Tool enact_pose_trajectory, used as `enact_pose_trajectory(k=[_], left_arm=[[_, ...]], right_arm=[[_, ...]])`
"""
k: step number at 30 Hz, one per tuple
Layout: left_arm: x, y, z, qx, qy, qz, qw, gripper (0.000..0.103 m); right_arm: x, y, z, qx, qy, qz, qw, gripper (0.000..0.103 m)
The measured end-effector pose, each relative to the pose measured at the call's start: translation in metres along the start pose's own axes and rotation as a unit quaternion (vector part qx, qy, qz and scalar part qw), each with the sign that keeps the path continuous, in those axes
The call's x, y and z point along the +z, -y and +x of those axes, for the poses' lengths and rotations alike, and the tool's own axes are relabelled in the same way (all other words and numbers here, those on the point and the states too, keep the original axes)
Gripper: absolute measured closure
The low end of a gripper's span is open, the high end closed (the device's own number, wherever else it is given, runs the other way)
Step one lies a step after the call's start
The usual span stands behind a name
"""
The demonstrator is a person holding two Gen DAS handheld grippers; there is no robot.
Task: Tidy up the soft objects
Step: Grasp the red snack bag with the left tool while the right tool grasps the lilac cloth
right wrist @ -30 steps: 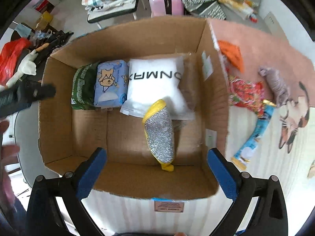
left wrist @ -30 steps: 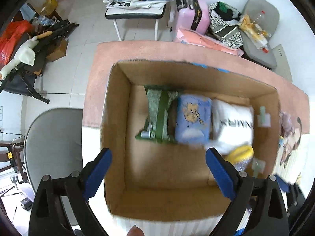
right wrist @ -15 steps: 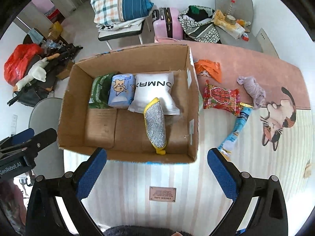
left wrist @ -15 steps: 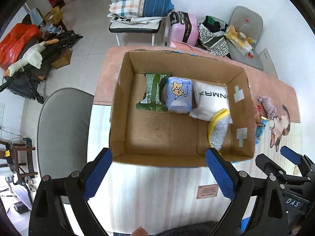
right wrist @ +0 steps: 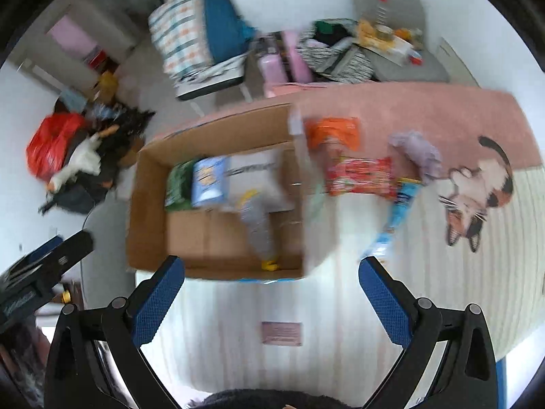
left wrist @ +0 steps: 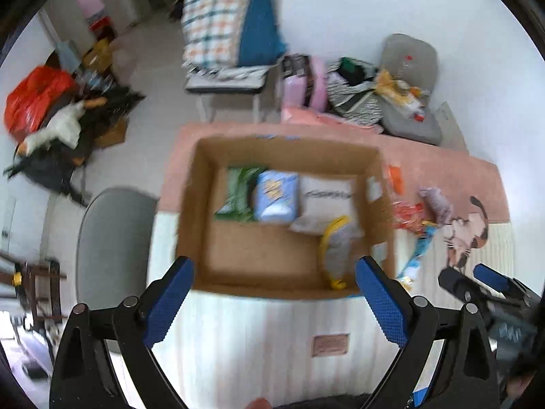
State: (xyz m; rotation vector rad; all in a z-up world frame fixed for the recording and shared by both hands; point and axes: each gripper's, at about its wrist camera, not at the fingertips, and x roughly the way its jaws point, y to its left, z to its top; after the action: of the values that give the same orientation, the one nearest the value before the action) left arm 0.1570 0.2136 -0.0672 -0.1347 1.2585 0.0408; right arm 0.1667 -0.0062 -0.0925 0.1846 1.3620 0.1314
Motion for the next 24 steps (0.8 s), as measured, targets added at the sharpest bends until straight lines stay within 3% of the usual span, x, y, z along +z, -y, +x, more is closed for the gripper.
enact_pose_trajectory(k=[6, 11, 12, 17, 22, 24], left_arm=[[0.037, 0.102, 0.045, 0.01, -0.022, 0.098, 0.9949, 0.006], [0.06, 0.192, 0.11, 0.045, -0.052, 0.218, 0.9734, 0.006], [0.064, 0.21, 0.126, 0.05, -0.063, 0.243, 0.9667, 0.006], [0.072, 0.279, 0.199, 0.048, -0.131, 0.36, 0.9224, 0.006], [0.057, 0.325, 0.267, 0.064, -0.196, 0.464, 0.8614, 0.006], [0.049, 0.331, 0.289, 0.061, -0.233, 0.477, 0.8452, 0.006]], right_arm=[[0.034, 0.117, 0.039, -0.045, -0.021, 0.098, 0.994, 0.001], [0.059, 0.197, 0.098, -0.021, -0.076, 0.145, 0.986, 0.018], [0.065, 0.211, 0.106, -0.019, -0.082, 0.147, 0.986, 0.024], [0.088, 0.259, 0.114, -0.049, -0.101, 0.123, 0.986, 0.024], [0.106, 0.295, 0.123, -0.058, -0.123, 0.112, 0.984, 0.024], [0.111, 0.307, 0.126, -0.059, -0.124, 0.112, 0.984, 0.024]])
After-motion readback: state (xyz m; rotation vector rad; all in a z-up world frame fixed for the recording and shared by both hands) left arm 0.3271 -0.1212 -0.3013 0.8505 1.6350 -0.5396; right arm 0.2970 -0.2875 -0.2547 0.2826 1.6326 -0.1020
